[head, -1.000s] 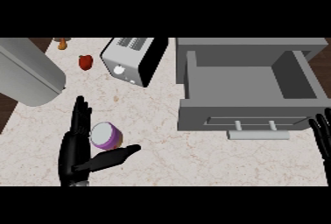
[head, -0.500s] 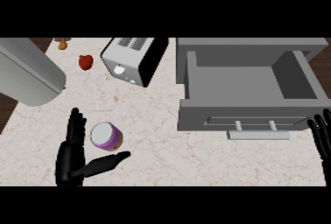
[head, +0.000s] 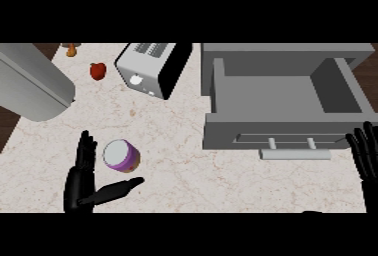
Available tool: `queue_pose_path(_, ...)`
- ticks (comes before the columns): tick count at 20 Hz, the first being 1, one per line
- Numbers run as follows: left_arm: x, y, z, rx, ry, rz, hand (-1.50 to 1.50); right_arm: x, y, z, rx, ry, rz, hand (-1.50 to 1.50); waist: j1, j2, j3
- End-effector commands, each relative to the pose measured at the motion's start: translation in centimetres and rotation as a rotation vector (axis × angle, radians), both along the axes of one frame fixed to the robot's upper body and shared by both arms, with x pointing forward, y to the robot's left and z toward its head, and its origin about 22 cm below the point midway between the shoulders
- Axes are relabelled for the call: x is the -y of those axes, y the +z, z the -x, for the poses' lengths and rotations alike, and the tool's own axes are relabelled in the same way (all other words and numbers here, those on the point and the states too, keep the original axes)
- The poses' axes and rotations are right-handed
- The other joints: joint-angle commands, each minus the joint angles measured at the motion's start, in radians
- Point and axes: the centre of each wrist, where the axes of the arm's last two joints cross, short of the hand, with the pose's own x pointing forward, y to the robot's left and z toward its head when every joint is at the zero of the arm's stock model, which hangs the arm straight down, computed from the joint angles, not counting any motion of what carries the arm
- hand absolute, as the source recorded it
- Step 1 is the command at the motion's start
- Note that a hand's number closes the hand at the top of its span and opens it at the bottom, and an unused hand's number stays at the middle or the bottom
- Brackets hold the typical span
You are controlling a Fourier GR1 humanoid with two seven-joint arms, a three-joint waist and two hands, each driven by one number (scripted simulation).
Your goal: Pick up the can, place it into the drawer and close the drawer
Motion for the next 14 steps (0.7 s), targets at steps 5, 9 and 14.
queue_pose_path(5, -1.2, -3.4, -0.1, -0.009, 0.007, 0.011, -1.5, 1.2, -0.2, 1.6, 0.014, 0.001, -0.007, -1.5, -0.004, 0.0, 0.0)
queue_pose_path(9, 0.5, -4.6, 1.4, -0.024, 0.017, 0.014, -1.5, 0.4, 0.8, 1.5, 0.034, -0.013, 0.004, -1.5, -0.002, -0.001, 0.0)
queue_pose_path(14, -3.3, -5.5, 2.2, -0.055, 0.032, 0.049, -1.5, 0.6, 0.0, 1.7, 0.017, -0.014, 0.001, -1.5, -0.002, -0.001, 0.0)
